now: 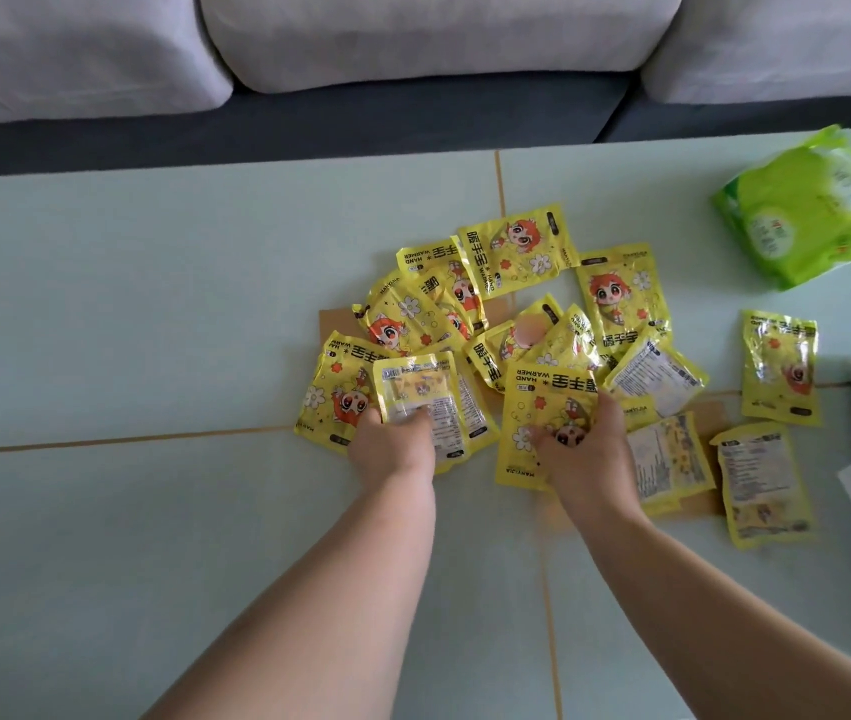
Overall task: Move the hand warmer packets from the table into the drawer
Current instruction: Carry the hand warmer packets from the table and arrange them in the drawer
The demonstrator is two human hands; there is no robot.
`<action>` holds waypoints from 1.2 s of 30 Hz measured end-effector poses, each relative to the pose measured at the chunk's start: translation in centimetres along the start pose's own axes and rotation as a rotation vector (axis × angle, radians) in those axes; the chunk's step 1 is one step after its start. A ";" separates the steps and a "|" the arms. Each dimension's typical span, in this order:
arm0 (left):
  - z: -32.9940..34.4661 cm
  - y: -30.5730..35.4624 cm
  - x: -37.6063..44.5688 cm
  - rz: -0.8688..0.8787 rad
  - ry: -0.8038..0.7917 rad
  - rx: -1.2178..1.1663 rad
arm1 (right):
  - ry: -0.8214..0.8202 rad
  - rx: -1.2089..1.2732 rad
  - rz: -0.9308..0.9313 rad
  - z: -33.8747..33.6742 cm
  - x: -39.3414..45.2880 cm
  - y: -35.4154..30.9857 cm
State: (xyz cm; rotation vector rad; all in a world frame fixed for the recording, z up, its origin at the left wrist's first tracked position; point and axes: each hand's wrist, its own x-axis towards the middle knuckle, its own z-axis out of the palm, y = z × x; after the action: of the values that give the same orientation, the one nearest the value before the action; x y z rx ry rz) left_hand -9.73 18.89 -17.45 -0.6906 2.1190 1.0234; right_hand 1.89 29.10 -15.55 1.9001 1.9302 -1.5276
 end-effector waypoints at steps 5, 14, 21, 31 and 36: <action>1.5 -0.1 0.5 -0.013 0.065 -0.004 | -0.014 -0.024 -0.006 0.1 0.3 0.3; 3.0 0.5 -0.3 0.031 0.110 -0.029 | -0.010 0.003 -0.039 -0.7 0.9 -0.2; -1.7 1.8 0.0 0.223 0.053 0.080 | -0.036 0.079 -0.038 -0.1 0.9 -1.4; -8.9 4.2 6.1 0.417 0.030 0.384 | -0.107 -0.151 -0.235 5.6 3.3 -9.1; -9.1 2.9 6.8 0.421 -0.014 0.386 | -0.149 -0.429 -0.340 8.7 3.4 -10.7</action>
State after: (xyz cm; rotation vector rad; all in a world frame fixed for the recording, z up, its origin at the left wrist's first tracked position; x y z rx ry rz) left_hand -19.12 11.90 -17.08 -0.0486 2.4115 0.7810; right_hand -12.31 28.63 -15.84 1.3036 2.3577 -1.1406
